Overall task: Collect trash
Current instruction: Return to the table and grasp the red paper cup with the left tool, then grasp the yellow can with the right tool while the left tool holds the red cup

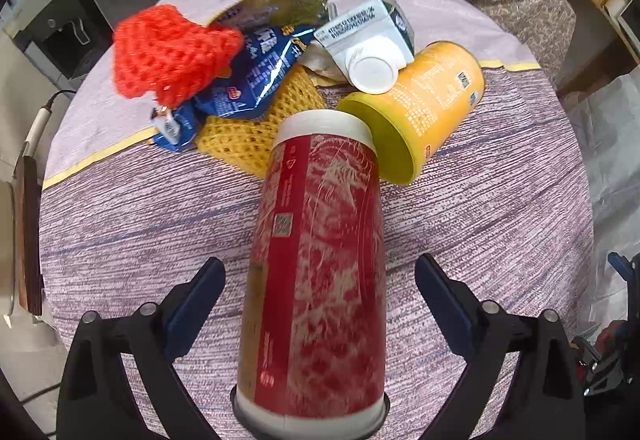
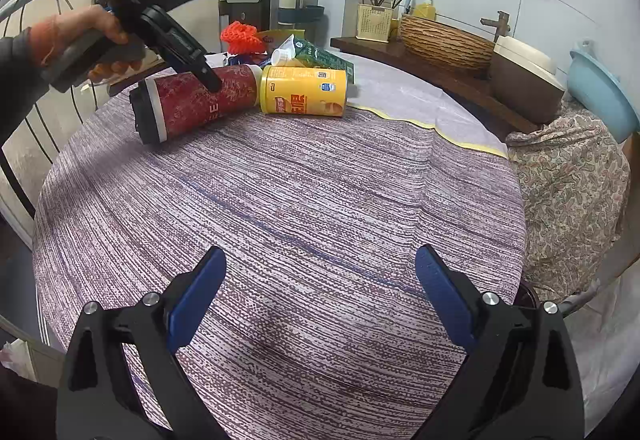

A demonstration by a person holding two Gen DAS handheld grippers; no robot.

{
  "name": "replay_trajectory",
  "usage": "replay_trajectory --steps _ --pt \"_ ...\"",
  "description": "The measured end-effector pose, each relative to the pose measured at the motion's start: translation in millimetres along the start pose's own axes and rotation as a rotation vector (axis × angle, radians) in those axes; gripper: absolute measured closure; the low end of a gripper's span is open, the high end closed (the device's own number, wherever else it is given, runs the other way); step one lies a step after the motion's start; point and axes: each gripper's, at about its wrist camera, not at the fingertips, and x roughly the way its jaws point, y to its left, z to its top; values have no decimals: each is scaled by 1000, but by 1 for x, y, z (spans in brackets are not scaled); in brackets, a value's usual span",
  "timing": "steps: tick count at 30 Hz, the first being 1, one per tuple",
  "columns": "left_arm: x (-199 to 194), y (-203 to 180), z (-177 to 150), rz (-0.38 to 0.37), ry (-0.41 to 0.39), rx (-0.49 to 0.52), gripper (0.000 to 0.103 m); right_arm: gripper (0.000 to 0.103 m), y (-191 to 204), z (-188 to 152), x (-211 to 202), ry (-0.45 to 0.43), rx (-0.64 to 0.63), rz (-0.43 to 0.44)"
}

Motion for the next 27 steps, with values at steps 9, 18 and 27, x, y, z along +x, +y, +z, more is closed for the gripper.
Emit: replay_trajectory --steps 9,18,27 --pt "32 -12 14 95 140 82 25 9 -2 4 6 10 -19 -8" --pt "13 -16 0 70 76 92 30 9 2 37 28 -20 -120 42" --pt "-43 19 -61 -40 -150 -22 30 9 22 95 83 -34 -463 -31"
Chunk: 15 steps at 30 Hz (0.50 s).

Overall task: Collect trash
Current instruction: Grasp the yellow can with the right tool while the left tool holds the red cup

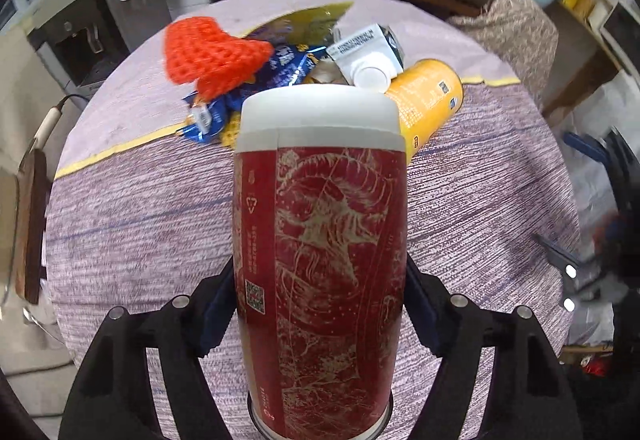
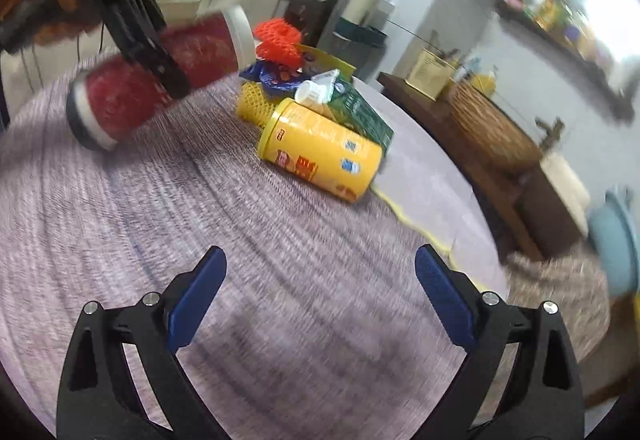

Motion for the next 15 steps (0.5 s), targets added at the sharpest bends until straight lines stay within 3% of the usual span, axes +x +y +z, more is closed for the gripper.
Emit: replay_trajectory --steps 4,7,9,15 --pt "-14 8 -13 -12 -39 -20 30 9 11 29 30 -3 -278 -38" --pt "-21 3 -20 -23 -61 -27 30 9 12 45 48 6 -402 -80" --pt "-18 5 -19 -29 -68 -33 30 18 17 52 64 34 -517 -101" --pt "-16 6 -23 -46 -85 -41 30 24 30 55 100 84 -718 -101"
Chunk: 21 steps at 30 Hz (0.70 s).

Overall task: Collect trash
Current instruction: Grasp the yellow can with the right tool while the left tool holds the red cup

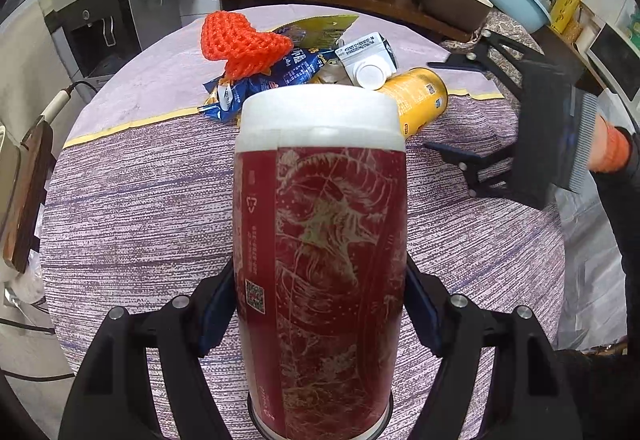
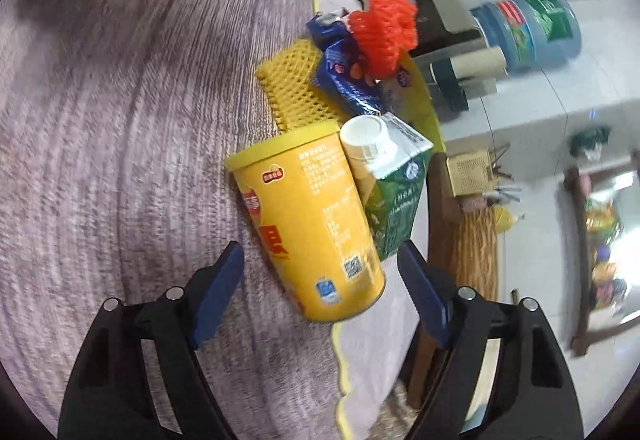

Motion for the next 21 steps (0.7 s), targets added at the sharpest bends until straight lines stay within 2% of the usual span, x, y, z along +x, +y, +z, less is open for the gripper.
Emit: replay_trajectory --steps 6,8,10,13,21 --pt "-3 1 -6 -11 -12 1 30 25 3 5 30 57 -138 -7" --pt "-3 4 -7 -17 -17 -9 30 28 6 7 37 67 -162 -10" --pt "-3 6 -9 -22 -22 -18 30 33 5 8 38 54 -149 -5" --pt "-3 9 -11 -27 -28 -35 30 33 2 8 40 38 -133 -11" --pt "-5 3 -18 -35 -46 -46 30 35 16 2 13 -21 -85 -19"
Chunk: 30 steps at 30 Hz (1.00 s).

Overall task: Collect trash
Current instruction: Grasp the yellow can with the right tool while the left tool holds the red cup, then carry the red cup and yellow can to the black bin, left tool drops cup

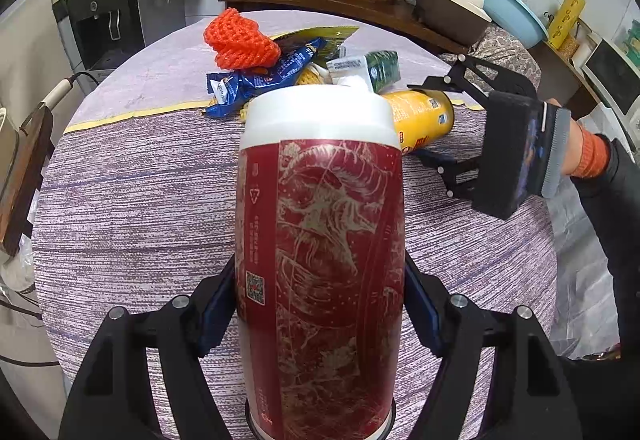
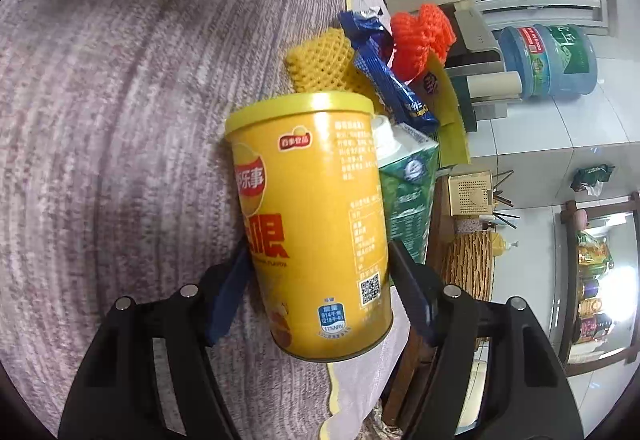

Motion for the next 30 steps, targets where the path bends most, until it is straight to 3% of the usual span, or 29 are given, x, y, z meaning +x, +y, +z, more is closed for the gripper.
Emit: replay_trajectory --steps 6,15,23,30 --pt "-7 -10 -12 -21 -36 -32 30 35 14 -7 -34 -45 61 8" --pt "-17 -53 -27 -86 -97 -25 30 35 30 -52 -101 -90 292 9" --pt "-9 -122 -19 -176 -139 26 31 35 48 -122 -156 -63 541 -17" --pt "16 -197 2 -251 -141 96 32 35 65 -210 -199 30 791 -93"
